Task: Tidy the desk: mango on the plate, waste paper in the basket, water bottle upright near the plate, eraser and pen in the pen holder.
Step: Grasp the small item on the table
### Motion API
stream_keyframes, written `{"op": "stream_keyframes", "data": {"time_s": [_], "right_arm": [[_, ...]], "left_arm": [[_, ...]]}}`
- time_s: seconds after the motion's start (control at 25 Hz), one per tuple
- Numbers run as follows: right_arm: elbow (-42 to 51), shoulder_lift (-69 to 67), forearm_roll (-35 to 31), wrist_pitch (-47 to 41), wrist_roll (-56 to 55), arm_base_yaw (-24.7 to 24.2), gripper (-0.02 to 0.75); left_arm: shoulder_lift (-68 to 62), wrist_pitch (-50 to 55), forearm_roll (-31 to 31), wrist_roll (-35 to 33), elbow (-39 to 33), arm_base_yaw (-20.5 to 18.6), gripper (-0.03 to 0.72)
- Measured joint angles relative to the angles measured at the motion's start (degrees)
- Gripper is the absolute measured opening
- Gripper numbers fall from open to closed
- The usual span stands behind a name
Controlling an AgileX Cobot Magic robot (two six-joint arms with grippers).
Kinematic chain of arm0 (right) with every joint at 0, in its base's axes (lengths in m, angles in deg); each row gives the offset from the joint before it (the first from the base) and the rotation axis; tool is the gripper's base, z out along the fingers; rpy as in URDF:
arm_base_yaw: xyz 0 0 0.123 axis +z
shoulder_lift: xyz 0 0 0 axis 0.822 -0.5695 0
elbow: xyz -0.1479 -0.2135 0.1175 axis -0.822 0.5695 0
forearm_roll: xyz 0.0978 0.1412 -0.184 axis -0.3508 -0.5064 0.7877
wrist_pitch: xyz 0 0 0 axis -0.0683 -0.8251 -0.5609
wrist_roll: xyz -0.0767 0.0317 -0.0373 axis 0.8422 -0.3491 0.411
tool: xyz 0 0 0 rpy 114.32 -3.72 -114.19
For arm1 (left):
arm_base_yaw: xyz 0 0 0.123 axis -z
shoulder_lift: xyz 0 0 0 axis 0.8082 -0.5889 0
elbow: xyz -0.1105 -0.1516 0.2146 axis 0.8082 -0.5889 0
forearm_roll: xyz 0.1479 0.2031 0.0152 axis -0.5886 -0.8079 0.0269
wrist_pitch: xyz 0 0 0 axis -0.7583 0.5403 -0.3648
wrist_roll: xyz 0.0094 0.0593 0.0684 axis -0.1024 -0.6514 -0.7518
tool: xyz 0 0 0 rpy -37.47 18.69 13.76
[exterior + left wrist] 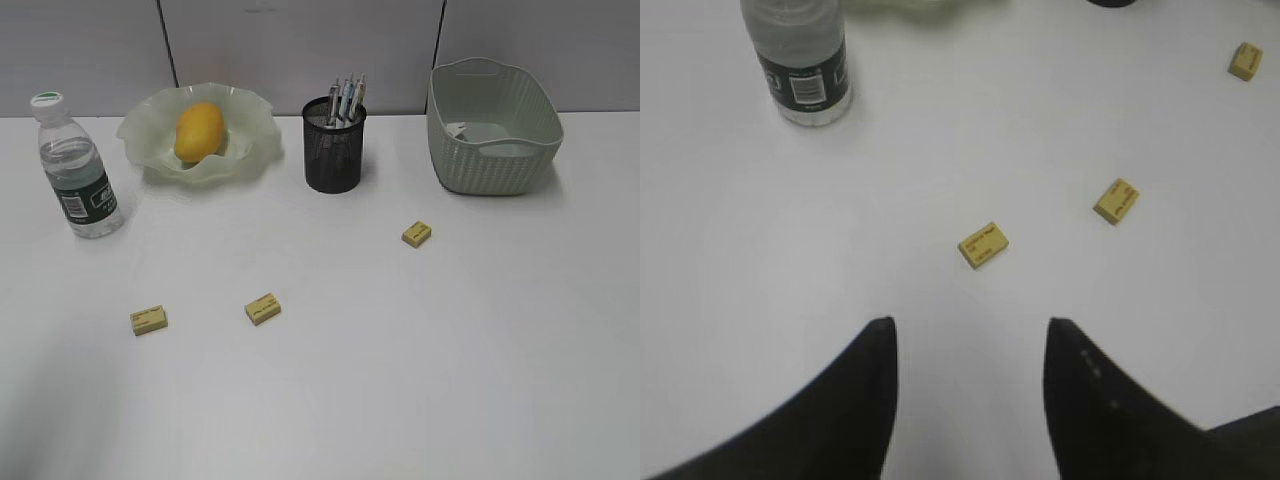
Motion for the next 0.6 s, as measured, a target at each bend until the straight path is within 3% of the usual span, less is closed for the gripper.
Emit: {"op": "stream_keyframes", "data": {"time_s": [0.36, 0.6], "right_arm": [[0.0, 0.0, 0.0, 0.0, 0.0, 0.0, 0.582], [0.0, 0.0, 0.0, 0.0, 0.0, 0.0, 0.582]], "left_arm": [[-12.6, -0.1, -0.7, 0.0, 4.9, 9.7, 0.396], [-21.4, -0.7, -8.0, 0.0, 6.8, 18.5, 0.436]]}}
